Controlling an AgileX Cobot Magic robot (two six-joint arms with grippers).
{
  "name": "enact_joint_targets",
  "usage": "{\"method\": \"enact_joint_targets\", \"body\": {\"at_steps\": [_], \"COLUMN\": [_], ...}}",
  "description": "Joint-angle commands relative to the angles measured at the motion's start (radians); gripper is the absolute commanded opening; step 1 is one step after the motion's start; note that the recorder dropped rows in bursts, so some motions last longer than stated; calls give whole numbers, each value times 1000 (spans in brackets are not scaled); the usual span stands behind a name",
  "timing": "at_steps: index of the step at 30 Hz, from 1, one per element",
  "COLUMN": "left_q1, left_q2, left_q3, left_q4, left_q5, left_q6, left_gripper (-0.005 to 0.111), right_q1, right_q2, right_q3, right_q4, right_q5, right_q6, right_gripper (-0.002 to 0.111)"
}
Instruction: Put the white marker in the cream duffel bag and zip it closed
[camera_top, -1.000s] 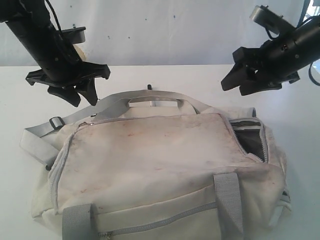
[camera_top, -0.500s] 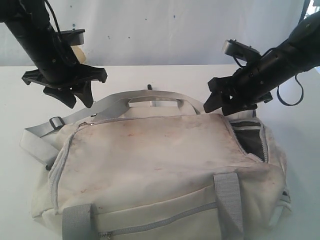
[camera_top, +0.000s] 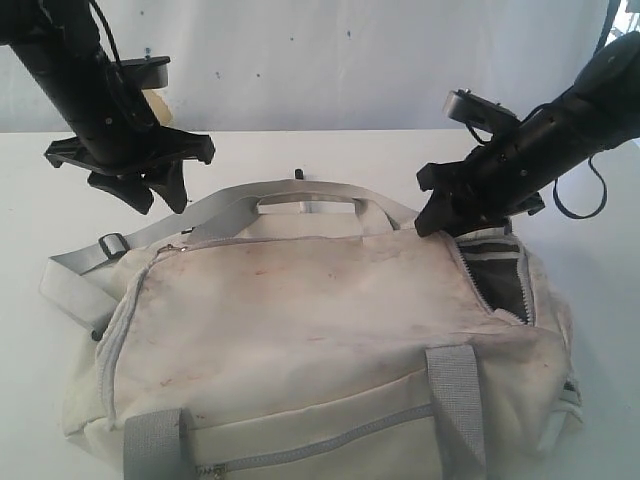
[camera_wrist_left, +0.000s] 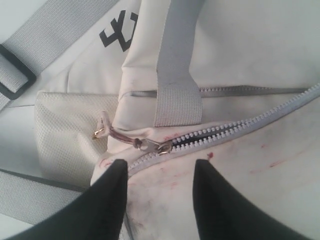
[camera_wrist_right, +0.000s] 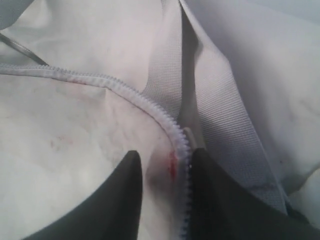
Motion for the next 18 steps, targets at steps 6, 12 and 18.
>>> {"method": "enact_joint_targets", "body": {"at_steps": [6,12,18], "left_q1": [4,6,49], "left_q2": [-9,-9,-9], "left_q3": [-3,-3,-3], "left_q4": [6,6,-6], "left_q5": [-2,-12,-9], "left_q6": [-9,-87,-113], "left_gripper": [43,43,43], "right_q1": [-1,-1,29], "right_q2": [-18,-98,-196], "right_q3": [-9,-9,-5], "right_q4": [57,151,176], "right_q5": [17,117,274], "right_q6": [-12,-133,-212], "right_gripper": [0,0,0]}}
